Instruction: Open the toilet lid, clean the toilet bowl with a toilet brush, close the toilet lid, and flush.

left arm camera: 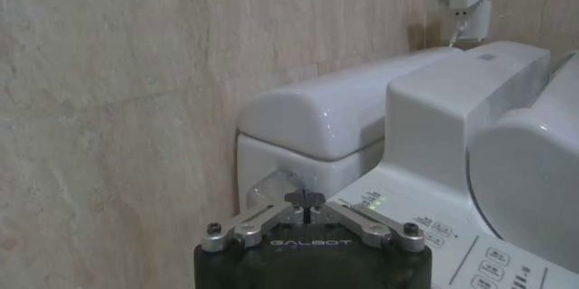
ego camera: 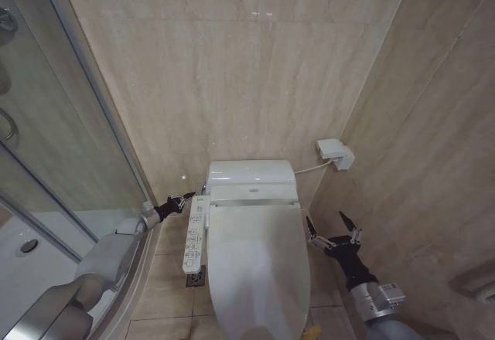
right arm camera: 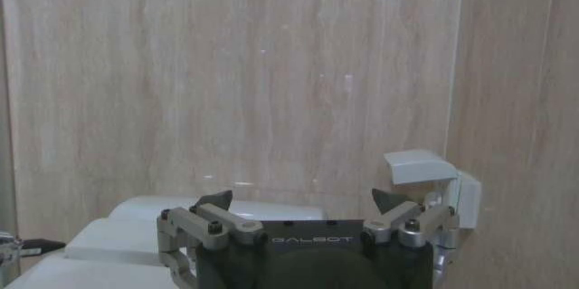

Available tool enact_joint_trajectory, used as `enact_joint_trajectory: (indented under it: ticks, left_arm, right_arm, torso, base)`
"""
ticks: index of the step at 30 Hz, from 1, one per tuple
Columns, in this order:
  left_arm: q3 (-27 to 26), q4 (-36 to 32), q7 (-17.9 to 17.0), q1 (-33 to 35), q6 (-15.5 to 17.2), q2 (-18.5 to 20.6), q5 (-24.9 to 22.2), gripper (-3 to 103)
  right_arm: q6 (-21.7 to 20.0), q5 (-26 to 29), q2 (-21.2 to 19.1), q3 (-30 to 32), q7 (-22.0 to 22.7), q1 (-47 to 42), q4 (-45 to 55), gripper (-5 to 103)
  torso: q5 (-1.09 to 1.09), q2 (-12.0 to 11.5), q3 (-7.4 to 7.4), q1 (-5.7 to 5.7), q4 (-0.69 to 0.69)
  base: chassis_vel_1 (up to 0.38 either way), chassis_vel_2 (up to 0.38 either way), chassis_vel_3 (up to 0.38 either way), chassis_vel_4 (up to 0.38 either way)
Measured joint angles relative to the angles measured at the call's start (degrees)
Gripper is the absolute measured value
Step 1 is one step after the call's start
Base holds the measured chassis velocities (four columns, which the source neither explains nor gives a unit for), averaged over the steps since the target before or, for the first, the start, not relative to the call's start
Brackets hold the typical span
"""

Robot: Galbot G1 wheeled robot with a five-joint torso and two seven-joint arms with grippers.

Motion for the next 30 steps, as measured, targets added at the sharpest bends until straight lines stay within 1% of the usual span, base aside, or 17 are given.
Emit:
enact_joint_trajectory:
  ticks: [11, 20, 22, 26, 30]
  left_arm:
    - [0.0, -0.1, -0.1, -0.3, 0.0, -0.1, -0.1, 0]
    - [-0.1, 0.1, -0.1, -0.1, 0.0, -0.3, 0.0, 0]
    - [-0.1, 0.2, -0.1, 0.1, 0.0, -0.5, 0.2, 0]
    - [-0.4, 0.5, 0.0, 0.6, 0.0, -0.9, 0.7, 0]
    - [-0.5, 0.7, 0.0, 0.8, 0.0, -1.2, 1.0, 0]
  right_arm:
    - [0.0, 0.0, 0.0, 0.0, 0.0, 0.0, 0.0, 100]
    - [0.0, 0.0, 0.0, 0.0, 0.0, 0.0, 0.0, 100]
    - [0.0, 0.0, 0.0, 0.0, 0.0, 0.0, 0.0, 100]
    - [0.0, 0.0, 0.0, 0.0, 0.0, 0.0, 0.0, 100]
    - [0.0, 0.0, 0.0, 0.0, 0.0, 0.0, 0.0, 100]
  torso:
    - [0.0, 0.0, 0.0, -0.01, -0.01]
    - [0.0, 0.0, 0.02, 0.05, 0.01]
    - [-0.01, 0.0, 0.03, 0.07, -0.01]
    - [0.0, 0.0, 0.01, 0.02, 0.02]
    - [0.0, 0.0, -0.01, -0.02, -0.01]
  base:
    - [0.0, 0.0, 0.0, 0.0]
    - [-0.11, 0.107, 0.108, -0.105]
    - [-0.105, 0.124, 0.104, -0.088]
    - [-0.04, 0.04, 0.002, -0.029]
    - [0.009, -0.008, -0.016, 0.009]
